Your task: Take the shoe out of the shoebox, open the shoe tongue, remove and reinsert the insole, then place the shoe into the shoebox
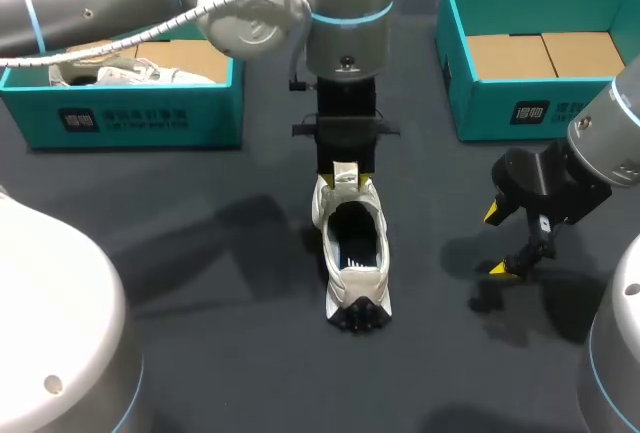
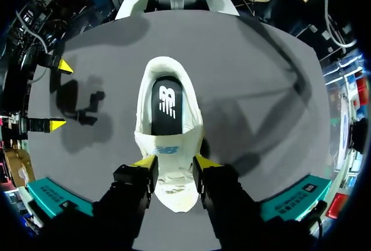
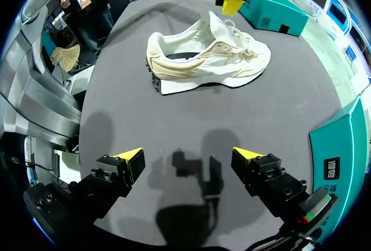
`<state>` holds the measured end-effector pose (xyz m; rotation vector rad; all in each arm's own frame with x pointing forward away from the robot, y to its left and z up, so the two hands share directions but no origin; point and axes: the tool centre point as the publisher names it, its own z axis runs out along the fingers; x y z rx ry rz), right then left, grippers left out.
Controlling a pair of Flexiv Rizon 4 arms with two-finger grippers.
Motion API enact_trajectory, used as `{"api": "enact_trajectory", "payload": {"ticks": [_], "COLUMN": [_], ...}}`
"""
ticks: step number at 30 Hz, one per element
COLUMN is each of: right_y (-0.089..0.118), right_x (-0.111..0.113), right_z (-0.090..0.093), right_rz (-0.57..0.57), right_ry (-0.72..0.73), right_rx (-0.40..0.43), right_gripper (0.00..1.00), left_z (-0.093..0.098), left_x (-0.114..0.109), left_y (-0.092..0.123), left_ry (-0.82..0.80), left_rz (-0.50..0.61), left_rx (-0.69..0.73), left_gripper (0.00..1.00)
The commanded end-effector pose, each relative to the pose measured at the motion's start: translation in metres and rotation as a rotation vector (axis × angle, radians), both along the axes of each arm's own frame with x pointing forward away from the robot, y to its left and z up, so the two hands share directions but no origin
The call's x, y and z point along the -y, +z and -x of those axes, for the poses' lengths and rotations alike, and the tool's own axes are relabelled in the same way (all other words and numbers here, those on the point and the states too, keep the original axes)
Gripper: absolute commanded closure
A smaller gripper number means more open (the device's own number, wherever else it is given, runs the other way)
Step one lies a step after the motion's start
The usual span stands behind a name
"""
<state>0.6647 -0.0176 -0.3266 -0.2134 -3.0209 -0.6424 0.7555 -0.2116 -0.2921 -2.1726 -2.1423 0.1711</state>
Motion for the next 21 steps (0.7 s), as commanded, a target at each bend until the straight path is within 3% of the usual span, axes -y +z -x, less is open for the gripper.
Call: {"api": "enact_trajectory", "payload": {"ticks": [1, 8, 16, 21], "right_y": [0.001, 0.001, 0.001, 0.001], "right_x": [0.0, 0.0, 0.0, 0.0], "right_z": [0.002, 0.002, 0.002, 0.002], "right_rz": [0.002, 0.002, 0.002, 0.002], "right_ry": [-0.001, -0.001, -0.001, -0.001], "right_rx": [0.002, 0.002, 0.002, 0.002], "right_gripper": [0.0, 0.0, 0.0, 0.0], "left_z": [0.007, 0.022, 0.013, 0.017], "left_x": [0.006, 0.007, 0.0, 0.006], "left_y": [-0.02, -0.05, -0.021, -0.03], "left_ry": [-0.006, -0.011, 0.022, 0.022], "left_rz": [-0.003, -0.012, 0.044, 0.048], "left_rx": [-0.025, -0.095, -0.034, -0.032], "left_gripper": [0.63, 0.67, 0.69, 0.71]}}
